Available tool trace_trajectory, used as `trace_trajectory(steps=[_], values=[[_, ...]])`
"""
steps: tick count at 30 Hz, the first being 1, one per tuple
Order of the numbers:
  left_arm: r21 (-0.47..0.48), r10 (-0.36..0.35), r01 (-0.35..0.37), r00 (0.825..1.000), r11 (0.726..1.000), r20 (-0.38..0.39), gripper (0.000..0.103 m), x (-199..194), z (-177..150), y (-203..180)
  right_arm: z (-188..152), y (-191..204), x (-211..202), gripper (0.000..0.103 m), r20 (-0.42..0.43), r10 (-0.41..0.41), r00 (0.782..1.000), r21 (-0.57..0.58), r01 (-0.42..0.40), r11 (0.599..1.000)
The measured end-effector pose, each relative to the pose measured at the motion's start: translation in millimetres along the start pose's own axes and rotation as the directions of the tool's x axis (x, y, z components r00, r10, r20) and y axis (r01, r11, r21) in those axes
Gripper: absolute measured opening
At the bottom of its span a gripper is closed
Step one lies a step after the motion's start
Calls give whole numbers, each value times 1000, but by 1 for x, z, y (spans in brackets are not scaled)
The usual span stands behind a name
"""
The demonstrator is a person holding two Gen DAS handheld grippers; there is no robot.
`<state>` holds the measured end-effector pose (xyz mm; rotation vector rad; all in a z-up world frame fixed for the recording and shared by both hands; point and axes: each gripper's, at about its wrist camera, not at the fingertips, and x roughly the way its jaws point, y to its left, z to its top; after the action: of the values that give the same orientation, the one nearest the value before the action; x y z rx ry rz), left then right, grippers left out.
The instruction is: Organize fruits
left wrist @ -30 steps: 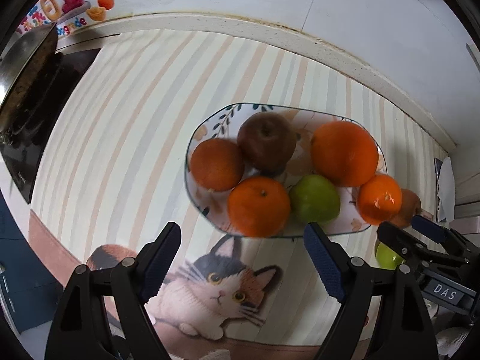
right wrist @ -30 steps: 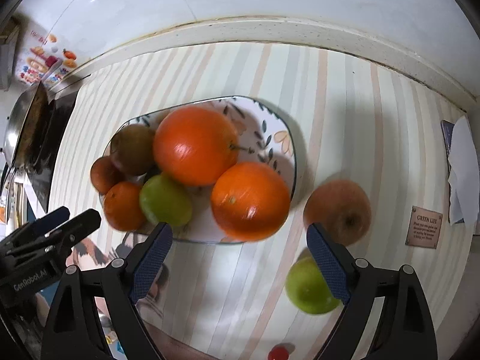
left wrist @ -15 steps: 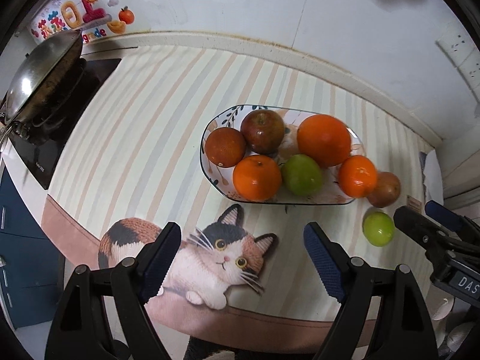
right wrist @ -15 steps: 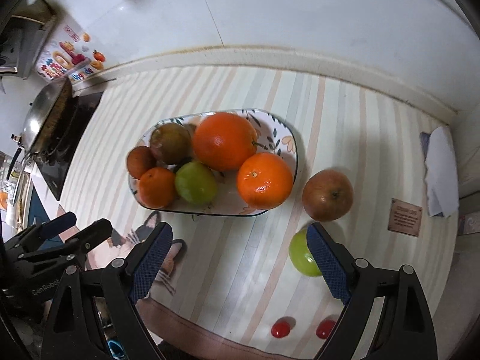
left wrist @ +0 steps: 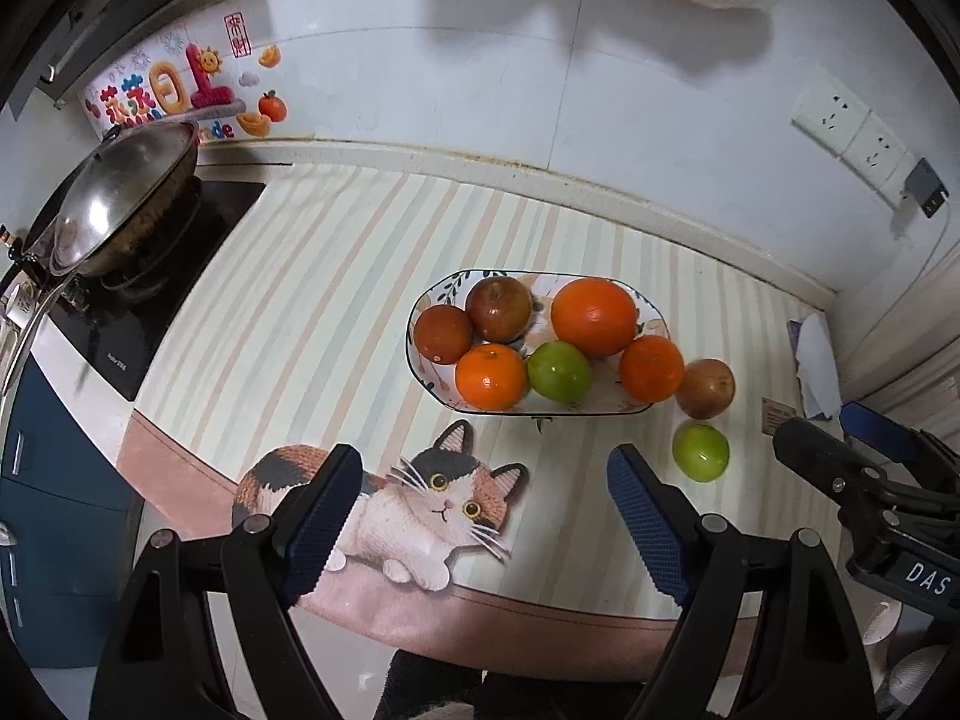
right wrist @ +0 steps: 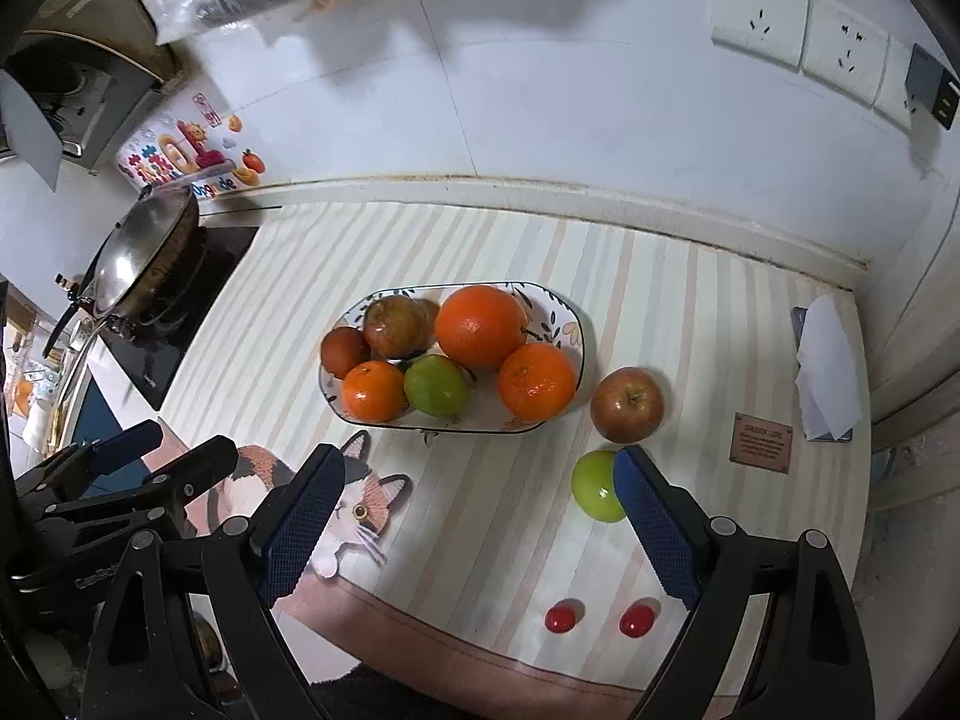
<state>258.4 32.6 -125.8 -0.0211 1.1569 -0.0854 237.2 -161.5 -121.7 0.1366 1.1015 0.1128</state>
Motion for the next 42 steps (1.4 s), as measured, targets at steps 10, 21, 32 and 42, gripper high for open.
trace_trajectory(steps=[10,21,32,42], values=[[-8,-18,18,1000,1000,25,84,-33,-9,2,-9,13,-43,93,41,28,999,-17,-27,999],[-9,-27,27,1000,1000,-1,84,-23,-9,-1,-12,9,-39,93,26,60,998,42,-61,997],[93,71,-63,994,994,-85,85,77,-2,-54,-9,-99,61,93,-59,27,998,300,-9,954],[177,149,-125,980,976,-129,85,155,8,-111,5,-154,183,85,-173,90,981,422,-9,907]])
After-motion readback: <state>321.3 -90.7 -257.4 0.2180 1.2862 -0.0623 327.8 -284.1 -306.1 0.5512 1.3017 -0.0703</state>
